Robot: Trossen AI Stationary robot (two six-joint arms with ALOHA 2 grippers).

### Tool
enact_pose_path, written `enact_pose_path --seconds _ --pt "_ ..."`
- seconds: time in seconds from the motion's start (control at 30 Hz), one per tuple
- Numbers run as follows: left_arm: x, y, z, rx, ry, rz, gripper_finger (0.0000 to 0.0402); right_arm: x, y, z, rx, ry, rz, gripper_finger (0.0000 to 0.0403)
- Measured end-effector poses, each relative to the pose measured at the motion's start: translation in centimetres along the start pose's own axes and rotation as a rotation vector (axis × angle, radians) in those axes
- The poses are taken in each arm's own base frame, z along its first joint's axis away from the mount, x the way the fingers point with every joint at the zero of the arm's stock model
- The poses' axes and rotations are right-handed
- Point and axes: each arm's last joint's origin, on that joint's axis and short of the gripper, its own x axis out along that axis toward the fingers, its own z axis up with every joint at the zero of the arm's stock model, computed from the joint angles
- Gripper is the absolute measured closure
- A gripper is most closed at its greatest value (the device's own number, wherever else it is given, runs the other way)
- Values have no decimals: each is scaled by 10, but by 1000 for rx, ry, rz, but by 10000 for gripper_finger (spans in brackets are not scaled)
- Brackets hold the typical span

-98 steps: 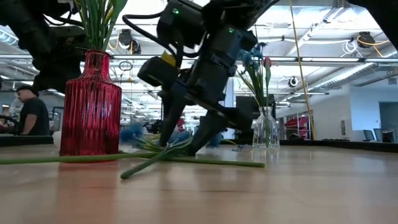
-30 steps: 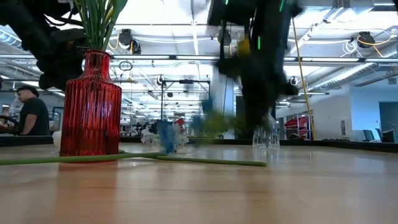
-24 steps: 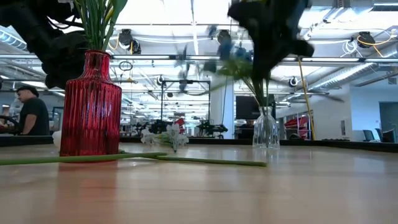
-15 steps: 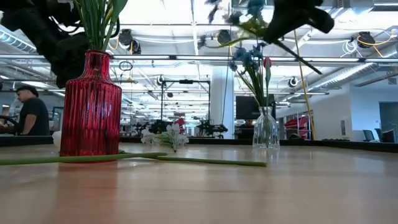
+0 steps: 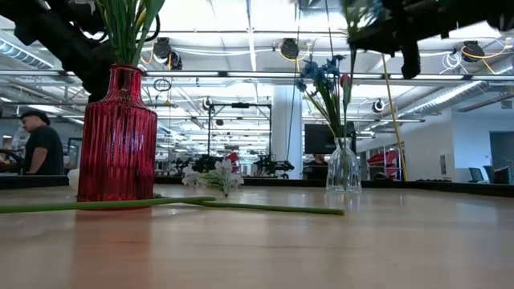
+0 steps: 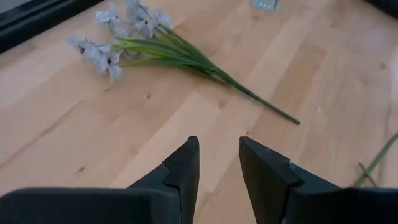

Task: Sort flowers into vase by color
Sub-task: Put the blue flower into the transparent vase

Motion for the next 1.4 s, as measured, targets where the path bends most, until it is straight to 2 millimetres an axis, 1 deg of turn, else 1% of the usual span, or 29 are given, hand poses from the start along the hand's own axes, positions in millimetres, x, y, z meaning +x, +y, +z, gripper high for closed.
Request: enact_pose_path --seconds 0.17,0.27,0.37,0.43,0.7,0.93,1.17,1.4 --pt "0 1 2 -7 -22 -3 281 -7 -36 2 -117 -207 29 403" --pt "0 1 4 -8 -33 -4 281 -5 -48 8 -201 -293 -5 403" --pt "0 0 6 -8 -54 -10 281 1 -55 13 -276 -302 1 403" --pt "0 0 8 -7 -75 -14 281 5 -59 15 -303 -292 29 403" --pt "-1 -2 14 -20 -144 -32 281 28 -87 7 -318 -150 59 402" --pt "-1 -2 14 -58 -142 -31 281 38 -101 2 -331 -88 70 402" --pt "-1 -2 14 -58 -142 -31 281 50 -108 -13 -341 -12 78 402" --pt "-1 -2 14 -58 -142 -31 281 61 -117 -32 -355 63 61 402"
